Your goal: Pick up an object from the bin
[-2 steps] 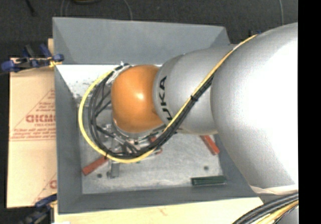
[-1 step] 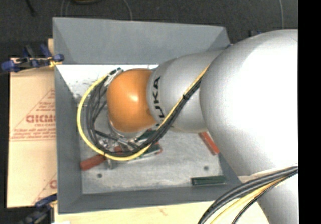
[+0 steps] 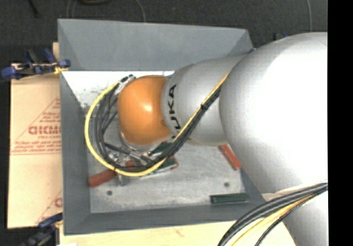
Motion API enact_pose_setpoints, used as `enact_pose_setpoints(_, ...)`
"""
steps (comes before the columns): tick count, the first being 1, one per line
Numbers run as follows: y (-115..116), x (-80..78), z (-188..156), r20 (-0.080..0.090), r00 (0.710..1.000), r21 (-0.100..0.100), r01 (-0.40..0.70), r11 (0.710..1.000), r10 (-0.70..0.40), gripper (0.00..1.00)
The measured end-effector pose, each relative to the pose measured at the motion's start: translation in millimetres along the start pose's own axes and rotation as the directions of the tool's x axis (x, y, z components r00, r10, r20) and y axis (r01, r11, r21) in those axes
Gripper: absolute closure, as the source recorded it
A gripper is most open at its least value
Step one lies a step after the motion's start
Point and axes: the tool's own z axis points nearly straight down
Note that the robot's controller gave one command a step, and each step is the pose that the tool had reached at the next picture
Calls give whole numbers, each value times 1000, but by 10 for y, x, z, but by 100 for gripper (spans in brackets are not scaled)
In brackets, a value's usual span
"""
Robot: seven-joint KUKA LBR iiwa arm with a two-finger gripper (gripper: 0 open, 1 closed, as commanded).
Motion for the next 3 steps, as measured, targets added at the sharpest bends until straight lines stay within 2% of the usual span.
enact_pose_setpoints(1,18,156,-1252,1,1000,1,5,1000,-5,100)
enact_pose_setpoints(2,20,157,-1251,0,1000,0,4,1000,-4,100)
enact_pose_setpoints(3,55,198,-1482,-2,1000,-1,-5,1000,5,100)
